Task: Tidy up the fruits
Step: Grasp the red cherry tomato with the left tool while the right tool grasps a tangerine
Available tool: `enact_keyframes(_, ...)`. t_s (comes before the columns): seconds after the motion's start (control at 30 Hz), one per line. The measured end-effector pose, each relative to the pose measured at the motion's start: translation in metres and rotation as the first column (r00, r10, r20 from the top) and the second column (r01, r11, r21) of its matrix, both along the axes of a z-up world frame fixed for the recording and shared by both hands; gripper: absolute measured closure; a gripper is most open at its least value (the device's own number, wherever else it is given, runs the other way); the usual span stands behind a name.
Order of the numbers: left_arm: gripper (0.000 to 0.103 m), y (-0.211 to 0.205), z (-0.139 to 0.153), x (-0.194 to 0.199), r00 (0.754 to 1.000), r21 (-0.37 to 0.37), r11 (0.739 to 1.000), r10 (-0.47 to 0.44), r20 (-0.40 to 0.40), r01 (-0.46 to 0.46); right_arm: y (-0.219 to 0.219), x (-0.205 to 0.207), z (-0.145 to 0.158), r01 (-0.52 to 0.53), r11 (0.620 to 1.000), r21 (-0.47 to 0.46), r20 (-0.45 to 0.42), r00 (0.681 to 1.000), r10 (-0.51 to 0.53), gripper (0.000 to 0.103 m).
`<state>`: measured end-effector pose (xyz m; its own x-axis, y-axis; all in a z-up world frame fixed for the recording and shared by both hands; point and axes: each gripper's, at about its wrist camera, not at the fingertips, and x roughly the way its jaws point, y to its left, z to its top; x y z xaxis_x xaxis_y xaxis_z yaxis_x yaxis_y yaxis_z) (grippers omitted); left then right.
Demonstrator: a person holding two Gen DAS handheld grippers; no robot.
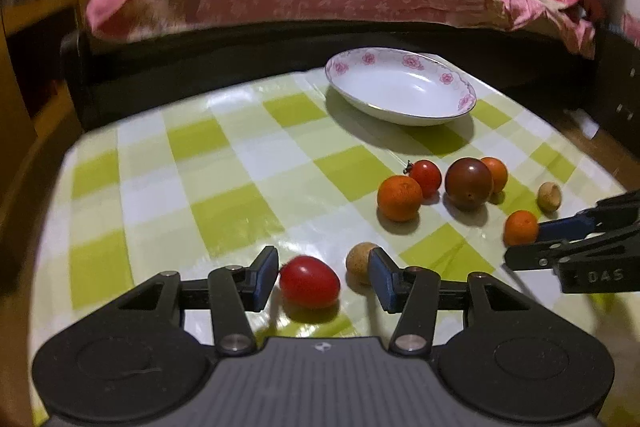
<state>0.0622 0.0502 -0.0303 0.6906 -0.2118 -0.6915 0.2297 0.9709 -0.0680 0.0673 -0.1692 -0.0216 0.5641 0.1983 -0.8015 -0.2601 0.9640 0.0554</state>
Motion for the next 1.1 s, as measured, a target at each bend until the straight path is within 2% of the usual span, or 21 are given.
enact_keyframes(0.27,0.044,0.017,-0.005,0.002,0.999,-0.013,1.0,-0.013,-0.045,0.013,-0.001,-0.001,-0.001,-0.005,1.0,0.003,0.001,1.0,0.005,0.067)
enact_keyframes(0.37,0.044,0.021,-0.008,0.003,0.997,-0.003,0.999,-0.051,-0.064,0.051,-0.001,0.0,-0.001,-0.009,1.0,0.006,0.001,1.0,0.009,0.067)
enact_keyframes(0.43,0.044,0.016,-0.009,0.004,0.995,0.028,0.997,-0.074,-0.063,0.076,-0.001,-0.001,0.0,-0.01,1.0,0.005,0.0,1.0,0.01,0.067)
enact_keyframes(0.5,0.045,0.007,-0.01,0.004,0.993,0.09,0.99,-0.104,-0.052,0.108,-0.001,-0.001,0.0,-0.011,1.0,0.001,0.001,1.0,0.011,0.067)
enact_keyframes(0.6,0.047,0.006,-0.01,0.007,0.993,0.087,0.99,-0.11,-0.048,0.114,0.0,-0.002,0.0,-0.016,1.0,-0.003,0.004,1.0,0.016,0.067)
enact_keyframes(0.73,0.058,0.002,-0.01,0.01,0.99,0.102,0.985,-0.134,-0.045,0.138,0.0,-0.001,0.0,-0.016,1.0,-0.004,0.005,1.0,0.016,0.067)
enact_keyframes(0.83,0.061,-0.005,-0.008,0.01,0.989,0.138,0.98,-0.14,-0.047,0.145,0.0,-0.002,0.0,-0.02,0.999,-0.031,0.02,1.0,0.021,0.08)
enact_keyframes(0.93,0.062,-0.01,-0.006,0.012,0.989,0.155,0.978,-0.131,-0.066,0.14,-0.002,-0.002,0.0,-0.024,0.999,-0.022,0.02,1.0,0.024,0.081)
enact_keyframes(1.1,0.062,-0.009,-0.004,0.013,0.989,0.133,0.983,-0.116,-0.09,0.127,-0.005,-0.002,0.002,-0.022,1.0,0.006,0.022,1.0,0.021,0.083)
